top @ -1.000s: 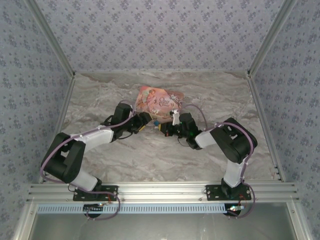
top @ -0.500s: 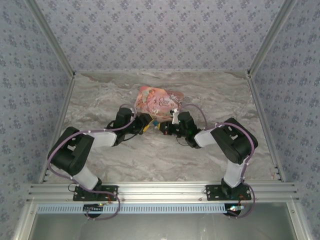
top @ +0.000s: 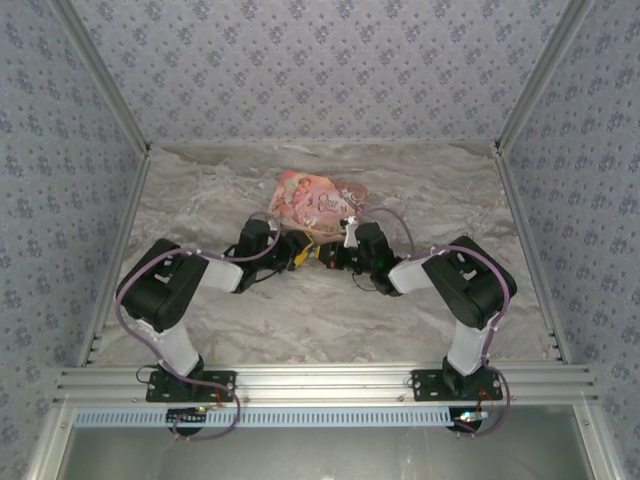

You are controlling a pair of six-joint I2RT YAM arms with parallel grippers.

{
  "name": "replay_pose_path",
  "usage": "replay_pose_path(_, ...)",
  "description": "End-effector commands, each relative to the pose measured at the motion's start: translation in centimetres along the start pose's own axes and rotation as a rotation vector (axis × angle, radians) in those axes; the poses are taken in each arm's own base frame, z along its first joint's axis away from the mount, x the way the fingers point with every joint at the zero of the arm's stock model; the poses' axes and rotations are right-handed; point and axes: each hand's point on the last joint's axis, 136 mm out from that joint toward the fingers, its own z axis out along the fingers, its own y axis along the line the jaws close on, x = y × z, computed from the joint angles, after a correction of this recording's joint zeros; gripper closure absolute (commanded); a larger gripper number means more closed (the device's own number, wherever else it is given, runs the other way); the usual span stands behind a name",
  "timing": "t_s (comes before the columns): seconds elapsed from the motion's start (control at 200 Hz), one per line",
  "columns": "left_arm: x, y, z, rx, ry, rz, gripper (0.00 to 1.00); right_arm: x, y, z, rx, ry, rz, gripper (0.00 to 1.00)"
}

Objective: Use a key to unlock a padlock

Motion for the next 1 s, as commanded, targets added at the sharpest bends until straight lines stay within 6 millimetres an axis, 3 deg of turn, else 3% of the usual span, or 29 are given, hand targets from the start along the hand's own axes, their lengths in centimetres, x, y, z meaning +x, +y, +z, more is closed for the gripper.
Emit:
replay_pose_path(0.0,0.45,-0.95,0.32,0.054,0.021,0.001,0.55,-1.67,2.66,-0.08,-0.063,-0.035,-0.021,1.00)
replay_pose_path(0.76,0.40,-1.13,0.60,0.068,0.023,-0.010,0.81,-2.14,3.38,0.08,-0.094,-0.019,0.023,1.00)
replay_pose_path(0.914,0.40,-1.29,0.56,0.066,0.021,-0.006,0.86,-2.11,3.43,-0.04,-0.097,-0.013,0.025,0.94)
replay_pose_path(0.994,0.35,-1.35,0.52,0.063,0.019,-0.004,0.88,-2.13,3.26,-0.16,-0.094,-0.014,0.027,0.85)
